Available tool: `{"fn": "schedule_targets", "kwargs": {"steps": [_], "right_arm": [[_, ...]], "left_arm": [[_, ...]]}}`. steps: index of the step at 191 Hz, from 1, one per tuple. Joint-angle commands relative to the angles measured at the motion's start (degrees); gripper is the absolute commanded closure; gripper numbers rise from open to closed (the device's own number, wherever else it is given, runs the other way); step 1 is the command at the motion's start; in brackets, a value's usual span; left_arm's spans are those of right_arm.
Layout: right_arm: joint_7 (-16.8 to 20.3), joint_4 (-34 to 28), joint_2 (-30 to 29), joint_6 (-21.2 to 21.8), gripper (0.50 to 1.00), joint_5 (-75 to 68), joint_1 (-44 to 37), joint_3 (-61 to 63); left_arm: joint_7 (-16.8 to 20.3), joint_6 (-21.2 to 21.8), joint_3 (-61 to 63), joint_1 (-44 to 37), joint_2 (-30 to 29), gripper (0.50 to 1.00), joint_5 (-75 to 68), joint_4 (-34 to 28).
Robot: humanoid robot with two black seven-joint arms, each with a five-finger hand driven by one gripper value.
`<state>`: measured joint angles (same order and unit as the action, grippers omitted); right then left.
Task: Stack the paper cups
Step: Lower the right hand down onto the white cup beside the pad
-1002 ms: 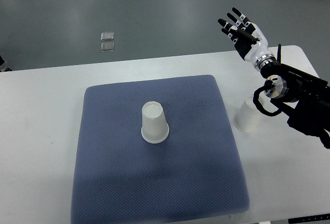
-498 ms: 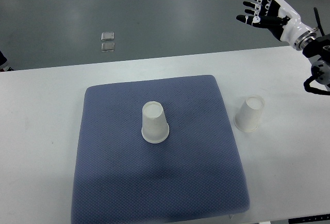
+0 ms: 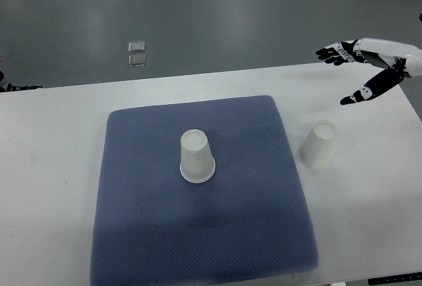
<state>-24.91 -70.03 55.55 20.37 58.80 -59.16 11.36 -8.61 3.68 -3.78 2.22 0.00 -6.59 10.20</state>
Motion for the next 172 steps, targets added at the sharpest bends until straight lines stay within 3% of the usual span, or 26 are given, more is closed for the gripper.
{"fn": "schedule_targets", "kwargs": {"steps": [1,54,105,172], "right_arm": [[0.30,-1.78,-0.09,-0.68,0.589,8.78,-0.34,-0.29],[0.83,-1.96,-4.14,-5.34,0.591,30.32,0.28,-2.30],[1.36,0.15,-7.65,-10.87,0.591,33.40,-0.07,-5.29],[1.36,4.02,-10.03,-12.55,0.591,34.71,0.63,-7.67]], "left_arm": [[-0.01,-0.07,0.00,0.07,0.00,0.500,0.00,0.00],[-0.01,0.02,0.00,0.07,0.00,0.500,0.00,0.00],[-0.01,-0.07,0.00,-0.02,0.00,0.500,0.00,0.00],[-0.01,0.02,0.00,-0.02,0.00,0.500,0.00,0.00]]}}
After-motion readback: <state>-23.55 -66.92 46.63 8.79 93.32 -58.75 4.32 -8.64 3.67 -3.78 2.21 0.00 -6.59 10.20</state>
